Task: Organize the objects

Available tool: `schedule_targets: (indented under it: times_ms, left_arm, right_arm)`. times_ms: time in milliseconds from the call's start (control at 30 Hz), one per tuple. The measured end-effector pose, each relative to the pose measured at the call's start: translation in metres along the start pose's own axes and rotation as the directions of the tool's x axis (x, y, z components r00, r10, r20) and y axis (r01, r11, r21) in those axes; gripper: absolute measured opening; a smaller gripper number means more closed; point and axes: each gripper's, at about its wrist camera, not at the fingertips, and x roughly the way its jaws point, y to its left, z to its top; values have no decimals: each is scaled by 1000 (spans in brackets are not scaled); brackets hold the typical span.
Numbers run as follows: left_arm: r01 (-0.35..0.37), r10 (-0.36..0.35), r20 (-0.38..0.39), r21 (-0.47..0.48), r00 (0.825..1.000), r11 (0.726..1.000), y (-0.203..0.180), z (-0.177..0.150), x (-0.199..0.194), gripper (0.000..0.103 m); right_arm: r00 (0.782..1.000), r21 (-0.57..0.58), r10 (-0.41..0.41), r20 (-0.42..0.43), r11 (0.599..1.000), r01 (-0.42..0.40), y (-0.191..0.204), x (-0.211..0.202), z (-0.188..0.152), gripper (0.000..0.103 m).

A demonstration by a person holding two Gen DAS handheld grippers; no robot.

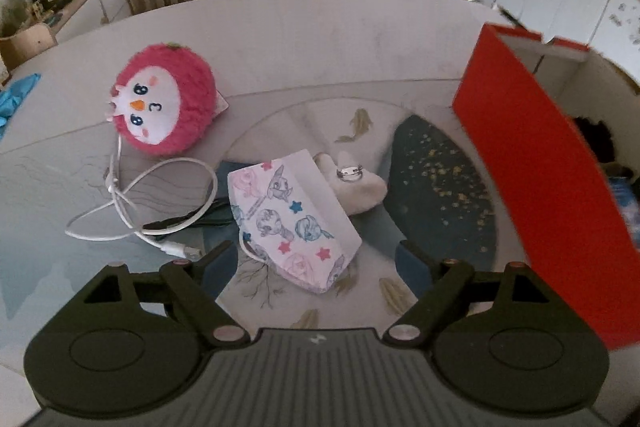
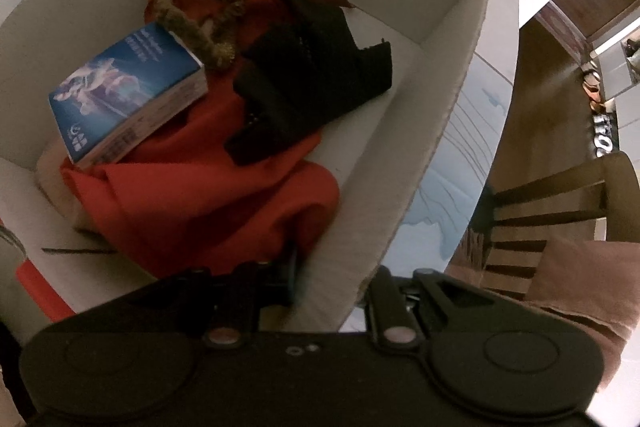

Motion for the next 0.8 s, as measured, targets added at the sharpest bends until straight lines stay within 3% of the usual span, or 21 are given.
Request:
schedule_targets:
  times_ms: [200, 433, 500, 533, 667, 800]
  left_arm:
    - [-102, 102, -54, -12, 993, 995, -10, -2, 29, 86]
    - [-126, 125, -34, -4, 992, 992, -16, -4, 38, 85]
    - [-116, 115, -25, -14, 993, 993, -15, -3, 38, 76]
    - [-113, 112, -28, -12, 993, 994, -15, -3, 39, 64]
    - [-108, 107, -21, -31, 994, 994, -16, -1, 37, 42]
    - [-91, 90, -13, -64, 996, 994, -14, -3, 32, 29]
  right_arm:
    - [1000, 20, -6, -5, 1000, 6, 0, 2, 3, 14]
    - [1000, 28, -9, -8, 1000, 10, -1, 2, 3, 14]
    - [1000, 28, -8, -7, 1000, 9, -1, 2, 4, 14]
    - [1000, 29, -8, -7, 1000, 8, -1, 2, 4, 14]
    - [1000, 29, -5, -6, 1000, 5, -2, 3, 3, 14]
    - [1000, 30, -3, -4, 1000, 3, -2, 3, 3, 14]
